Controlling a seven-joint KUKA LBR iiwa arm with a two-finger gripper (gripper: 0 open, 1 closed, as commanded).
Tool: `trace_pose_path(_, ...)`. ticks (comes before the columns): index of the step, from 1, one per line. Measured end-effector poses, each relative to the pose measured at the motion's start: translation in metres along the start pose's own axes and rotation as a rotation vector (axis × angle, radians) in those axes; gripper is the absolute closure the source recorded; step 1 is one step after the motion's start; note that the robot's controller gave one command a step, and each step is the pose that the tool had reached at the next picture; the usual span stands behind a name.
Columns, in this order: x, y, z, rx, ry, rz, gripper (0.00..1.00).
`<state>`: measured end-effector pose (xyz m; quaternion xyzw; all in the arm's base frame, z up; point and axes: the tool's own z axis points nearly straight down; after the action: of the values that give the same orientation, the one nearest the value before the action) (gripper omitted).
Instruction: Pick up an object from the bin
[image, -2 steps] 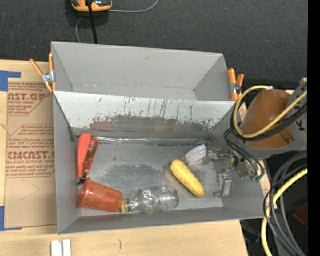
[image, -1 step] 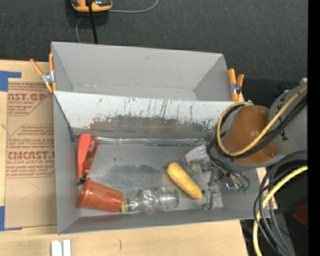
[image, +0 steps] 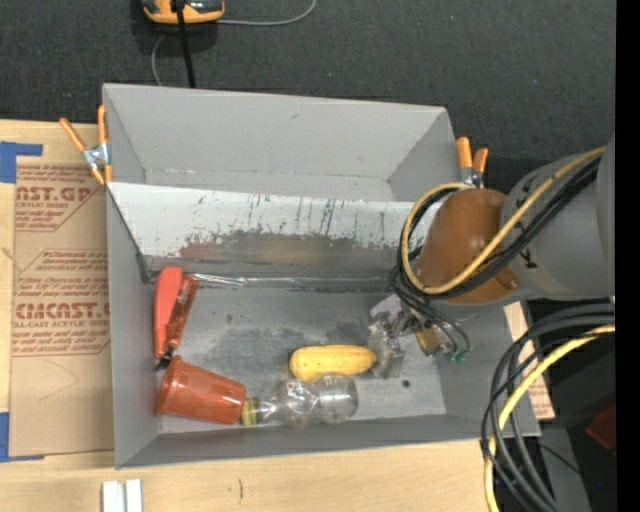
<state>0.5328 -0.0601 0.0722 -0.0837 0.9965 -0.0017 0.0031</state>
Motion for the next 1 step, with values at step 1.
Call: trace_pose_path(1, 0.0003, -0.0001, 0.0001, 0.0, 0.001, 0.0, 0.0)
